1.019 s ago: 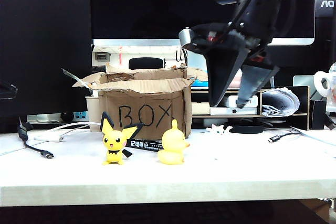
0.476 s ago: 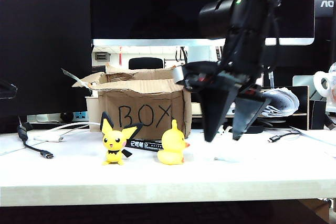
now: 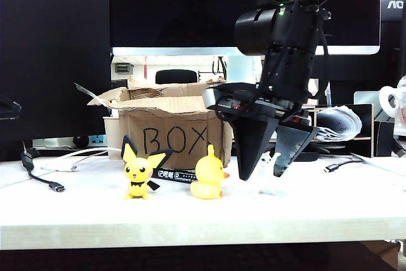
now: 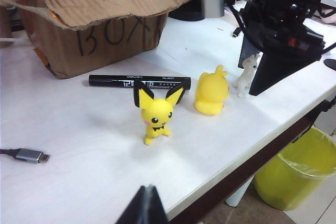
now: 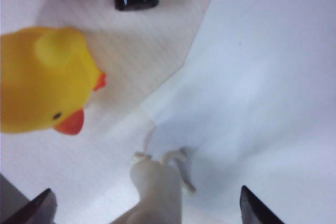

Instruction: Put the doll that is least similar in color compared to the others into the paper box.

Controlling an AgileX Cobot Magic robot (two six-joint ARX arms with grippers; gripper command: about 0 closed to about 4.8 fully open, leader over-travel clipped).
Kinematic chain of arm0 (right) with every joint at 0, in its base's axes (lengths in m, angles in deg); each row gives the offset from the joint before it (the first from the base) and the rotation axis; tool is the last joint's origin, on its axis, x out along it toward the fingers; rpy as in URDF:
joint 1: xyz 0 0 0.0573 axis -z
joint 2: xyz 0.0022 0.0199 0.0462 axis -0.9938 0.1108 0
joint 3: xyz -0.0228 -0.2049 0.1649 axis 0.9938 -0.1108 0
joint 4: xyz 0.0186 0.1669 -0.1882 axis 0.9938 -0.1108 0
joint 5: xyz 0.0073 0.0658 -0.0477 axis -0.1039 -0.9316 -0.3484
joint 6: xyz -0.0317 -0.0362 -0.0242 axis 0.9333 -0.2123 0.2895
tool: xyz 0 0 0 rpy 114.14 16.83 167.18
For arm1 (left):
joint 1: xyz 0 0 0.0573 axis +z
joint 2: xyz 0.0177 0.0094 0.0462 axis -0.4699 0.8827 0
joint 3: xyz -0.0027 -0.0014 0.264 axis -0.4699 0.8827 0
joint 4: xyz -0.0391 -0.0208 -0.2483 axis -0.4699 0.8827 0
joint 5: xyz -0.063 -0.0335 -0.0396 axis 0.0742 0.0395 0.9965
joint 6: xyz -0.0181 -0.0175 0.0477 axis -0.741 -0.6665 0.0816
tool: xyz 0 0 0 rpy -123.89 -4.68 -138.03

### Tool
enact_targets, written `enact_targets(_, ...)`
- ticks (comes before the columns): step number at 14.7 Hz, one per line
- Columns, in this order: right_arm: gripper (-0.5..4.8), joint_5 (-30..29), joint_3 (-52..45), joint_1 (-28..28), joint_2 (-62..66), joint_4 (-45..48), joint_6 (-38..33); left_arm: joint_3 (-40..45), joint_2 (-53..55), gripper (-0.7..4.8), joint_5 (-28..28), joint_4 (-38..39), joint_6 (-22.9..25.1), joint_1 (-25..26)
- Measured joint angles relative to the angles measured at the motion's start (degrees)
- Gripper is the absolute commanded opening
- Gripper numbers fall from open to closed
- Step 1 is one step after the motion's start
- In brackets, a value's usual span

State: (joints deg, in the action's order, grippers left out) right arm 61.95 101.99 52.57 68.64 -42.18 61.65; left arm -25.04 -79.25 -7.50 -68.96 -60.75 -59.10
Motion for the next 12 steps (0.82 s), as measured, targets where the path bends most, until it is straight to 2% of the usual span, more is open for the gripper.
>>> enact_targets(1,4.16,0.0,0.02,0.0,0.02,0.31,-0.02,0.0,0.0,-0.05,0.0,0.0,0.02,0.0)
enact_targets(2,3.84,0.35,0.02,0.0,0.11,0.42,0.0,0.0,0.0,-0.05,0.0,0.0,0.0,0.0)
enact_targets(3,3.12,1.31,0.0,-0.02,0.11,0.42,-0.02,0.0,0.0,-0.05,0.0,0.0,0.0,0.0)
enact_targets(4,2.65,1.51,0.02,0.0,0.11,0.42,-0.04,0.0,0.0,-0.05,0.0,0.0,0.0,0.02)
enact_targets(5,2.57,1.95,0.02,-0.02,0.11,0.42,0.0,0.0,0.0,-0.05,0.0,0.0,0.02,0.0)
enact_targets(6,2.2,2.45,0.0,-0.04,0.11,0.44,-0.02,0.0,0.0,-0.05,0.0,0.0,0.0,0.0)
enact_targets(7,1.55,2.67,0.0,-0.02,0.11,0.44,-0.02,0.0,0.0,-0.05,0.0,0.0,0.02,0.0)
enact_targets(8,1.51,2.84,0.02,-0.02,0.11,0.44,-0.02,0.0,0.0,-0.05,0.0,0.0,0.02,0.0)
enact_targets(10,0.94,2.82,0.02,-0.02,0.11,0.44,-0.04,0.0,0.0,-0.05,0.0,0.0,0.0,0.0)
enact_targets(12,0.92,2.84,0.02,-0.02,0.11,0.55,-0.02,0.0,0.0,-0.05,0.0,-0.02,0.0,0.0)
